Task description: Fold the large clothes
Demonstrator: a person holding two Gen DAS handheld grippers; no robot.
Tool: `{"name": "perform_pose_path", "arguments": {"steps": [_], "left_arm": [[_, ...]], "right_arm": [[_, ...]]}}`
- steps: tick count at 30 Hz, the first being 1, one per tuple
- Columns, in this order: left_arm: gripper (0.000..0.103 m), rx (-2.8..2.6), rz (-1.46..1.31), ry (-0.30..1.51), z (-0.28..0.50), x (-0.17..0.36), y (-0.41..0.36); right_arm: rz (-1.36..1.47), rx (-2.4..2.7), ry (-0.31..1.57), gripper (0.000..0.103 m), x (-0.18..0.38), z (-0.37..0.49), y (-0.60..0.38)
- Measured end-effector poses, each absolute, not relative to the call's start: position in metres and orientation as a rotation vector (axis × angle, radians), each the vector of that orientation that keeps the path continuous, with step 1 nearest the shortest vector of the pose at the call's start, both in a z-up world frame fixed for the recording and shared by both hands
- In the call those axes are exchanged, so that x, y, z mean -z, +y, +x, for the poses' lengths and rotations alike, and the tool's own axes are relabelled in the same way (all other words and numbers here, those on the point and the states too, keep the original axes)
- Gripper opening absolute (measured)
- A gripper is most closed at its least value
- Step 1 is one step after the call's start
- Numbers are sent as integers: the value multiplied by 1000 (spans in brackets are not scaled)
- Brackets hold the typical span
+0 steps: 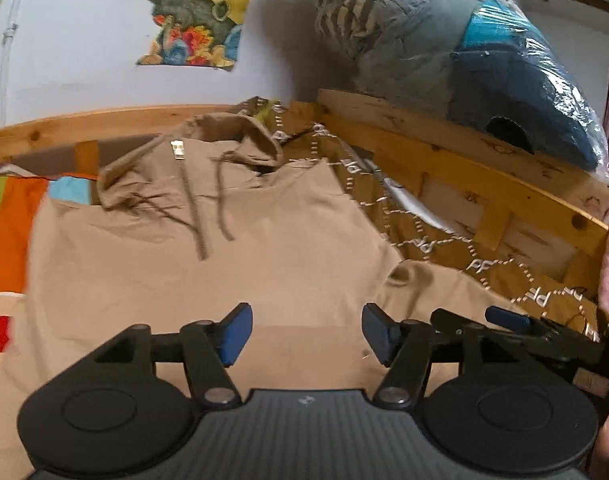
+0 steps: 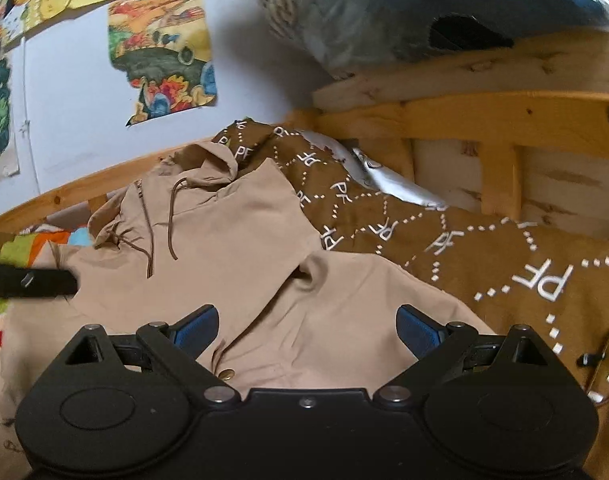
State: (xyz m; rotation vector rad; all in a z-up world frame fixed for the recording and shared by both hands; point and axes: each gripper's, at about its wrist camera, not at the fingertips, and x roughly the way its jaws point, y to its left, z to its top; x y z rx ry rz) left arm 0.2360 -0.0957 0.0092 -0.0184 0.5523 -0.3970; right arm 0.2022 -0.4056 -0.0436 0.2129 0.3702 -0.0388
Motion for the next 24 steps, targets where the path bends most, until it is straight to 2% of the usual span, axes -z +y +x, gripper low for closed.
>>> {"name": "perform_pose_path", "arguments": {"steps": [6, 8, 16, 18, 21, 22, 23, 24], "left_arm": [[67, 100, 17, 592, 243, -16, -20], [72, -8, 9, 606, 253, -10, 11], [72, -184, -60, 684, 319, 23, 88], [70, -173, -106, 706, 339, 31, 97], [69, -149, -132, 727, 365, 40, 103], [68, -144, -126, 741, 373, 43, 102], [58, -136, -121, 754, 379, 47, 102], [51, -127, -122, 765, 385, 50, 102]], "right_arm": [[246, -82, 436, 94, 54, 206, -390], [245, -116, 475, 90, 60, 211, -382], [179, -196, 577, 77, 77, 246, -345], [177, -212, 592, 68, 80, 255, -340], [178, -231, 592, 49, 82, 264, -336], [174, -240, 590, 35, 82, 265, -336], [174, -244, 596, 21, 82, 265, -335], [179, -249, 602, 13, 83, 265, -335]]}}
